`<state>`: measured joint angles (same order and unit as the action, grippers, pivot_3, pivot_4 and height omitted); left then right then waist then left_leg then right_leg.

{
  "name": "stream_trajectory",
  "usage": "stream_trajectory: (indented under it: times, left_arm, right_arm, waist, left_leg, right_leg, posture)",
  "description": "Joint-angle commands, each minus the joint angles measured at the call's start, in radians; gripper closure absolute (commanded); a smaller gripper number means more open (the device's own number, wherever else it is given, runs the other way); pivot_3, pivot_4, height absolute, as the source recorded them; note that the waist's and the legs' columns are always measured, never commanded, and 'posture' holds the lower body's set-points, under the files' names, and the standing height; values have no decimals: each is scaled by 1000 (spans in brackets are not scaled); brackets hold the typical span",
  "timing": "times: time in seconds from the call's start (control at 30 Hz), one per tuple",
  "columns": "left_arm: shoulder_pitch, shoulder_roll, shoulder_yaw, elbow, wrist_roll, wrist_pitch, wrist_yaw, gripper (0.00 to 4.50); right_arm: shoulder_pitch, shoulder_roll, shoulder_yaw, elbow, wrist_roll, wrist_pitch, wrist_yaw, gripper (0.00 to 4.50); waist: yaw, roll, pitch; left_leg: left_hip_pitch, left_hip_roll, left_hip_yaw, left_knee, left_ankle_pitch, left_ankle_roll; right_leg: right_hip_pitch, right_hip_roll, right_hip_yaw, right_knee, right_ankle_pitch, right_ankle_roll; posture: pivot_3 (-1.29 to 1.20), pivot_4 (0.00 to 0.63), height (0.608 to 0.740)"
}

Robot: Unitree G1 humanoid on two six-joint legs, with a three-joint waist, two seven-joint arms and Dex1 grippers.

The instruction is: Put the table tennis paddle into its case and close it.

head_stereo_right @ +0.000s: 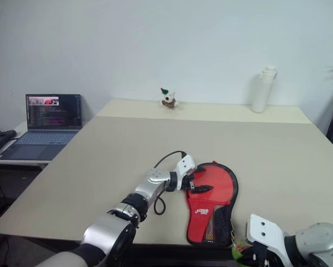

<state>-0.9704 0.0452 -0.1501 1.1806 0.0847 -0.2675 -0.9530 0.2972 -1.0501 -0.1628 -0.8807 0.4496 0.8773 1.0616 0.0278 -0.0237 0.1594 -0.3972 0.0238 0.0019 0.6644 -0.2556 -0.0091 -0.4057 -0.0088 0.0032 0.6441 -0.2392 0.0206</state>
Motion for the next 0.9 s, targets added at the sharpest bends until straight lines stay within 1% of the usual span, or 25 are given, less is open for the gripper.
stream_trajectory:
  times: [0.03, 0.2, 0.33, 0.5, 0.6, 0.73, 0.87, 0.9]
  left_arm:
    - [9, -12, -32, 41, 43, 18, 17, 157]
    - [7, -15, -31, 45, 45, 17, 27, 157]
    - [7, -19, -31, 45, 46, 16, 31, 157]
    - [5, -20, -29, 46, 48, 15, 36, 157]
    - [4, -20, -28, 47, 48, 15, 36, 157]
    - [4, -22, -26, 45, 48, 14, 37, 157]
    - [4, -30, -19, 33, 38, 10, 35, 157]
    - [3, -30, -16, 27, 34, 8, 33, 157]
  right_arm:
    - [35, -9, 20, -92, 91, 13, 26, 4478]
    - [104, -17, 1, -156, 145, 32, 22, 4478]
    - [128, -35, 6, -166, 168, 12, -4, 4478]
    - [99, -58, 39, -167, 206, -4, -73, 4478]
    - [86, -76, 35, -167, 243, 19, -92, 4478]
    - [36, -69, -9, -155, 300, 56, -120, 3477]
    - [-99, -46, -62, -64, 411, 110, -166, 2125]
    - [-130, -41, -73, -40, 437, 123, -177, 2125]
  waist:
    - [0, 0, 0]
    - [0, 0, 0]
    - [-3, -1, 0]
    - [-3, -1, 0]
    - [-3, -1, 0]
    - [-3, -2, 0]
    - [-6, -2, 0]
    - [-6, -3, 1]
  left_leg:
    - [0, 0, 0, 0, 0, 0]
    - [0, 0, -1, -1, 0, 0]
    - [0, 0, 0, 0, 0, 0]
    - [1, 0, 0, 0, 0, 0]
    - [1, 0, 0, 0, 0, 0]
    - [1, 0, 0, 0, 0, 0]
    - [1, 0, 0, 1, 0, 0]
    - [1, 1, 0, 1, 0, 0]
  right_leg:
    - [0, 0, 0, 0, 0, 0]
    - [0, 0, -1, 0, -1, 1]
    - [0, 0, 0, 1, 0, 1]
    - [1, 0, -1, 1, 0, 1]
    - [1, 0, -1, 0, -1, 1]
    - [1, 0, 0, 0, 0, 1]
    - [1, 0, 0, 1, 0, 2]
    - [1, 0, 1, 1, 0, 2]
  posture:
    - [0, 150, 740]
    - [0, 150, 740]
    - [0, 150, 740]
    - [0, 150, 740]
    - [0, 150, 740]
    - [0, 150, 740]
    - [0, 150, 740]
    - [0, 150, 740]
